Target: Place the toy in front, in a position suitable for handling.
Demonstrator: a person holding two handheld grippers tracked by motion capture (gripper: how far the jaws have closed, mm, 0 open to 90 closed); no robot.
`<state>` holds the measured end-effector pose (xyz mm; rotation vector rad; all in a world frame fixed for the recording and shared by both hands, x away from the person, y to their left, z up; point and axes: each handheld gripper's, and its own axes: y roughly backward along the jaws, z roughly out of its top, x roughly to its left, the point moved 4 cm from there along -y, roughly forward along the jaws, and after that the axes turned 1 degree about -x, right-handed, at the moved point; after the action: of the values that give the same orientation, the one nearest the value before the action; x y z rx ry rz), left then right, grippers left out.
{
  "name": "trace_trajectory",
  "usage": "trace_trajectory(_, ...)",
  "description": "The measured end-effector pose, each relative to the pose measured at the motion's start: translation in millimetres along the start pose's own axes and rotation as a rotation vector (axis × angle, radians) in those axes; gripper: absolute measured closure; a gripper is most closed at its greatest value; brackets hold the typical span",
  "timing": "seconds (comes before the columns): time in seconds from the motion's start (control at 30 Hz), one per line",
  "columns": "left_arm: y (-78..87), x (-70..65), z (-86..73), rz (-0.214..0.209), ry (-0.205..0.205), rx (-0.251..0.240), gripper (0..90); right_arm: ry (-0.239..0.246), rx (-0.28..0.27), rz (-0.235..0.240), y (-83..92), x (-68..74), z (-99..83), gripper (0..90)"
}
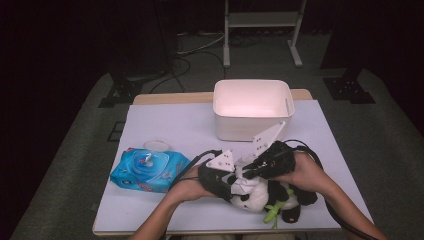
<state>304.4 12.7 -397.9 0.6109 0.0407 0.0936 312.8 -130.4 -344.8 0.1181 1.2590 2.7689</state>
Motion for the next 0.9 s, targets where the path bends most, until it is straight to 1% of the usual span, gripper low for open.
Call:
trace_trajectory(0.07, 0.1, -0.5, -0.7, -0.002, -0.002, 0.000, 33.6, -0.013, -0.009, 0.000, 3.5, -0.1, -4.2, 80.3)
trace_trajectory(0.13, 0.2, -0.9, -1.0, -0.002, -0.001, 0.000, 33.5, -0.025, -0.018, -0.005, 6.8, 0.4, -9.4, 77.0)
trace_trajectory(0.2, 0.2, -0.7, -0.4, -0.001, -0.001, 0.005, 33.3, -0.014, -0.034, -0.027, 11.0, 2.5, -11.9, 72.8)
trace_trajectory(0.23, 0.2, -0.8, -0.3, -0.001, -0.003, 0.007, 33.3, -0.020, -0.044, -0.032, 13.0, 2.9, -12.3, 70.4)
trace_trajectory(0.27, 0.3, -1.0, -0.2, 0.000, -0.003, 0.009, 33.2, -0.028, -0.046, -0.024, 15.2, 3.4, -13.1, 68.6)
trace_trajectory(0.33, 0.5, -1.3, -0.1, 0.001, -0.005, 0.013, 33.0, -0.027, -0.046, -0.043, 20.0, 3.6, -15.3, 64.6)
trace_trajectory(0.37, 0.5, -1.3, -0.1, 0.001, -0.005, 0.013, 33.0, -0.033, -0.049, -0.036, 22.4, 3.7, -16.7, 62.7)
trace_trajectory(0.43, 0.6, -1.1, -0.1, -0.001, -0.006, 0.014, 32.9, -0.043, -0.043, -0.050, 26.3, 3.9, -19.7, 59.1)
trace_trajectory(0.47, 0.5, -1.1, 0.0, -0.001, -0.005, 0.014, 32.9, -0.045, -0.043, -0.053, 28.4, 3.6, -22.2, 55.7)
trace_trajectory(0.5, 0.5, -1.1, 0.1, -0.002, -0.005, 0.014, 32.8, -0.071, -0.040, -0.044, 31.5, 2.6, -26.8, 53.2)
trace_trajectory(0.57, 0.6, -1.3, 0.2, 0.000, -0.008, 0.017, 32.8, -0.072, -0.038, -0.046, 32.4, 1.9, -28.9, 52.1)
trace_trajectory(0.6, 0.5, -1.4, 0.3, 0.001, -0.008, 0.018, 32.8, -0.089, -0.037, -0.041, 32.6, 1.5, -32.0, 49.6)
trace_trajectory(0.63, 0.4, -1.5, 0.5, 0.001, -0.008, 0.018, 32.8, -0.097, -0.033, -0.034, 31.5, 0.8, -34.2, 48.1)
trace_trajectory(0.73, -0.4, -1.4, 1.6, 0.002, -0.010, 0.016, 32.9, -0.100, -0.035, -0.011, 26.3, 3.3, -36.1, 45.5)
trace_trajectory(0.83, -1.1, -2.1, 2.4, 0.006, -0.010, 0.017, 32.9, -0.100, -0.021, -0.011, 15.4, 3.9, -33.6, 43.7)
trace_trajectory(0.9, -1.2, -2.4, 2.2, 0.008, -0.010, 0.018, 33.0, -0.108, -0.023, -0.012, 10.5, 2.3, -31.1, 43.6)
